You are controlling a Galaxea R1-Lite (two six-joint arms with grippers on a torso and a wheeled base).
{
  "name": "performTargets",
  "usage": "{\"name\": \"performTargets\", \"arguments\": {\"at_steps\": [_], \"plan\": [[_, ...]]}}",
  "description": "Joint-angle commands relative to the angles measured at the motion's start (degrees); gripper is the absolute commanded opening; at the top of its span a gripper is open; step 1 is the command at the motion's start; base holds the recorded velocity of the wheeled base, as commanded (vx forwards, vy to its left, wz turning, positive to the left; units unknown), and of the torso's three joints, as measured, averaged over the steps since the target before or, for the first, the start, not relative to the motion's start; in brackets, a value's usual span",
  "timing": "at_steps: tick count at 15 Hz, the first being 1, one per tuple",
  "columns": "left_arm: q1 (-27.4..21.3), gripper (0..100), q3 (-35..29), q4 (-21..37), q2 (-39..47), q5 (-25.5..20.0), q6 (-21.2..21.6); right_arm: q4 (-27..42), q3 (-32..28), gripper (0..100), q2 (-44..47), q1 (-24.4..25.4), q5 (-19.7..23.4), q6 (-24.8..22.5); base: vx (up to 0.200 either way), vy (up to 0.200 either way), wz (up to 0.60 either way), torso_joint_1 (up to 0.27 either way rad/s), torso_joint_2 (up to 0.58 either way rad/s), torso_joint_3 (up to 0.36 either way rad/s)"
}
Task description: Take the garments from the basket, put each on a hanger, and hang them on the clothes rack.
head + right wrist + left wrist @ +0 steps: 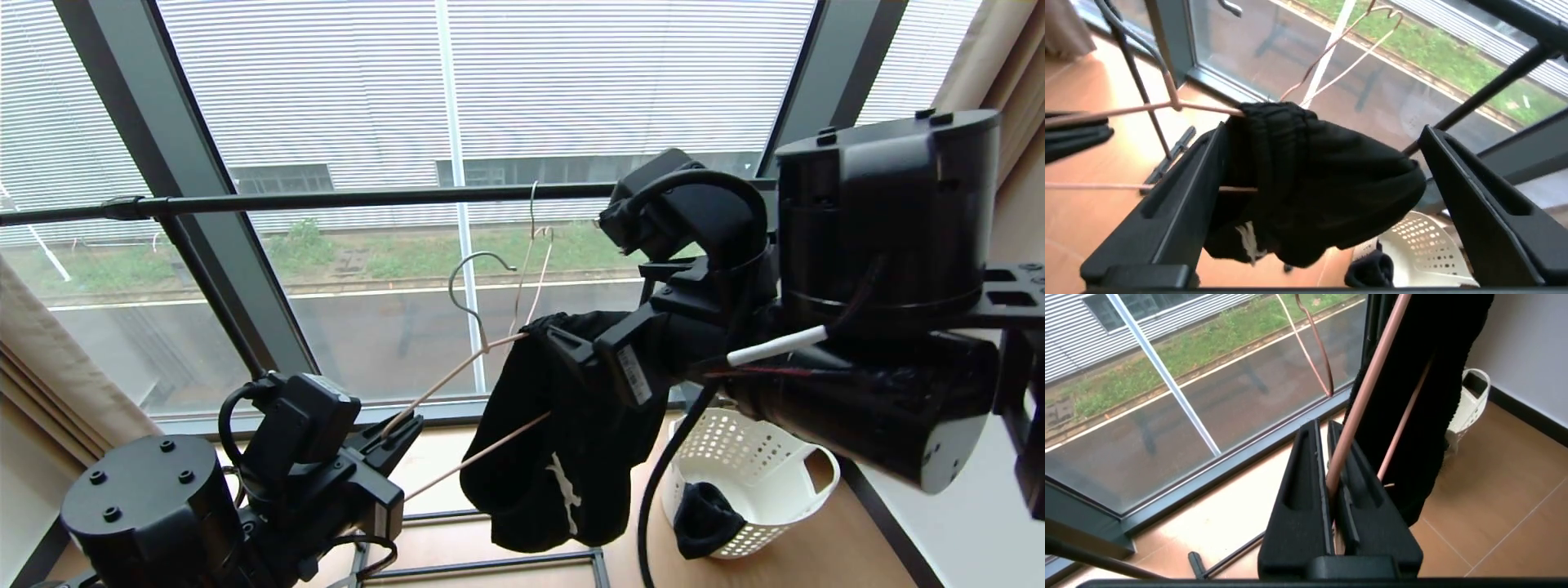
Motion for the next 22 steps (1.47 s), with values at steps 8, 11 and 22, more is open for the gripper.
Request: {"name": "performTargets", "arguments": {"at_steps": [8,11,22], "plan": [[-0.5,0,2.6,0.0,-2.3,-4.2,0.2,30.6,-16.7,100,1.4,-23.9,43.7,-25.5,0.0,0.0,0.0,0.0,0.0,0.0],[-0.7,0,2.7,0.0,-2.4,-4.4,0.2,42.6,-25.8,100,8.0,-24.9,50.2,-31.4,0.0,0.0,0.0,0.0,0.0,0.0],[-1.6,0,3.4,0.0,-3.5,-6.2,0.2,44.0,-32.6,100,17.5,-22.7,53.0,-32.1,0.0,0.0,0.0,0.0,0.0,0.0]]}}
